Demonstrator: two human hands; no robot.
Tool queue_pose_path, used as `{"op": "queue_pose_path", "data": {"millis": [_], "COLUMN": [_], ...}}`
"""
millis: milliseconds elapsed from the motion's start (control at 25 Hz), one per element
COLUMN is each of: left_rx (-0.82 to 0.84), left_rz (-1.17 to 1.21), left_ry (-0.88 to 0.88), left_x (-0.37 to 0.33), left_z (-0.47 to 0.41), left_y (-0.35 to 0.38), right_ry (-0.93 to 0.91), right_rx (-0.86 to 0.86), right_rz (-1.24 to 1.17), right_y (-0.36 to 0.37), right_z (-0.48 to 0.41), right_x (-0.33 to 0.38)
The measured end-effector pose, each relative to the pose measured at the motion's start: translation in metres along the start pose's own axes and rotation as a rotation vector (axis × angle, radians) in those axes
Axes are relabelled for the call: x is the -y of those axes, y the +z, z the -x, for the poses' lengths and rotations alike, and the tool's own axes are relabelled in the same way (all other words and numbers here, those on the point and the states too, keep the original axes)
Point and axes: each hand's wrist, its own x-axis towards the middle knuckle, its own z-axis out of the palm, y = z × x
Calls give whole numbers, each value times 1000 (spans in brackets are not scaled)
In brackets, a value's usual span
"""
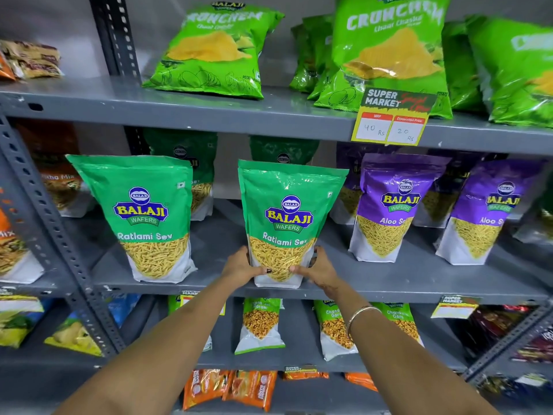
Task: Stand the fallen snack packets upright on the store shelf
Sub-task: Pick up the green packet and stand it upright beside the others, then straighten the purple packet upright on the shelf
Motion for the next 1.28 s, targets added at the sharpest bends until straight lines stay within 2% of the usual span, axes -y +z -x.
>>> {"op": "queue_pose_path", "data": {"millis": [360, 480, 520, 600, 640, 680, 720, 760, 840, 960, 1040, 1160, 1280], "left_rx": [56, 127, 228, 620, 805, 907, 936, 906, 739, 326, 147, 37, -2], "left_rz": [16, -192, -252, -353, -400, -419, -407, -367, -212, 67, 237, 499, 491], "left_ry": [25, -66, -134, -351, -390, -384, -335, -268, -113, 8, 0, -29, -42], "left_x": [5, 7, 5, -12, -23, -36, -49, -63, -89, -129, -155, -178, -187], "left_z": [1, 0, 2, 13, 17, 19, 19, 16, 6, -29, -49, -65, -54], "left_y": [1, 2, 1, 7, 14, 25, 38, 58, 99, 157, 181, 204, 211], "right_ry": [2, 35, 43, 69, 90, 107, 123, 151, 183, 85, 24, 3, -40], "right_rx": [3, -17, -48, -130, -157, -178, -185, -192, -235, -358, -255, 24, 136], "right_rz": [31, 124, 167, 265, 295, 321, 347, 369, 377, 228, 46, -104, -143], "right_y": [-5, -19, -27, -49, -64, -82, -101, -124, -167, -224, -249, -261, -263], "right_z": [3, 2, 2, -1, -3, -5, -6, -9, -20, -49, -75, -97, -100], "right_x": [2, -3, -5, -13, -16, -20, -23, -26, -38, -56, -64, -59, -60]}}
